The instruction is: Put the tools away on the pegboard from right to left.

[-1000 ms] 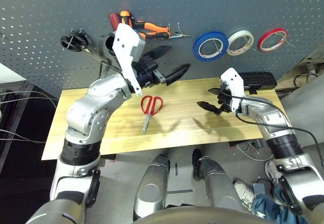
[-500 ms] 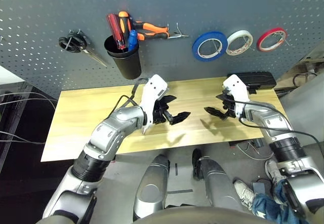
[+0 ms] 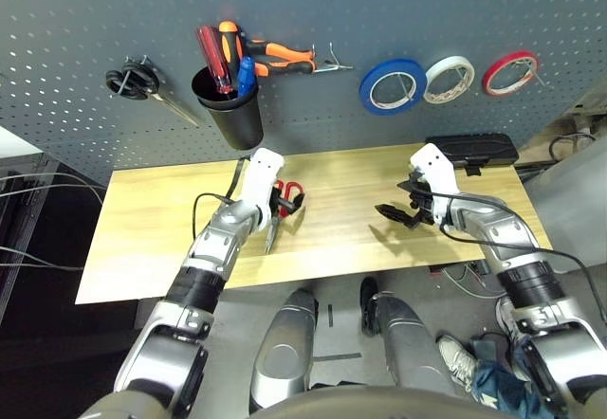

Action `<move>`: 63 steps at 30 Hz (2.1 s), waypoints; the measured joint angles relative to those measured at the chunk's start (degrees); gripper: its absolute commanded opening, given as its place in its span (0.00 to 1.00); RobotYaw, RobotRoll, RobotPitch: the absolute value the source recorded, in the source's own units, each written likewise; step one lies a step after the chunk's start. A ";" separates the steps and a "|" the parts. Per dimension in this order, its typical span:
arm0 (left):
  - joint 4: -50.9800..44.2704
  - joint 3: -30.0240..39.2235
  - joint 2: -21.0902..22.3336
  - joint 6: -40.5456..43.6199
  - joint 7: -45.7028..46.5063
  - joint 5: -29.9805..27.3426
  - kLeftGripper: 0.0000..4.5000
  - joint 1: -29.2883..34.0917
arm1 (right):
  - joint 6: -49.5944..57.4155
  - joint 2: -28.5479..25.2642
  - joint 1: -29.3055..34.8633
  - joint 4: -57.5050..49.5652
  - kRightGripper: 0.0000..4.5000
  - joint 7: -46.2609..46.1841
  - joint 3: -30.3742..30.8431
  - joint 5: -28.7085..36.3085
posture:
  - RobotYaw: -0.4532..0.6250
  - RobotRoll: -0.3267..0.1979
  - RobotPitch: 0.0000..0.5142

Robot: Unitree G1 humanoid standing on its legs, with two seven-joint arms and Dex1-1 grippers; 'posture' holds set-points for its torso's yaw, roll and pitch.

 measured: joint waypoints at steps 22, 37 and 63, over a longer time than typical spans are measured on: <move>17.07 7.66 -3.10 -7.07 11.62 4.01 0.99 -3.28 | 2.57 0.45 0.73 -3.37 1.00 -0.63 0.12 0.09 | 0.52 0.62 0.58; 14.82 7.97 -6.30 7.02 3.68 3.33 0.31 -3.84 | 4.57 0.72 0.70 -5.71 1.00 -0.05 0.18 0.90 | 0.52 0.62 0.58; -30.99 13.62 -4.80 -9.39 0.91 -0.93 0.01 25.35 | -3.04 3.71 -5.51 -3.08 1.00 4.94 0.75 2.22 | 0.59 0.62 0.50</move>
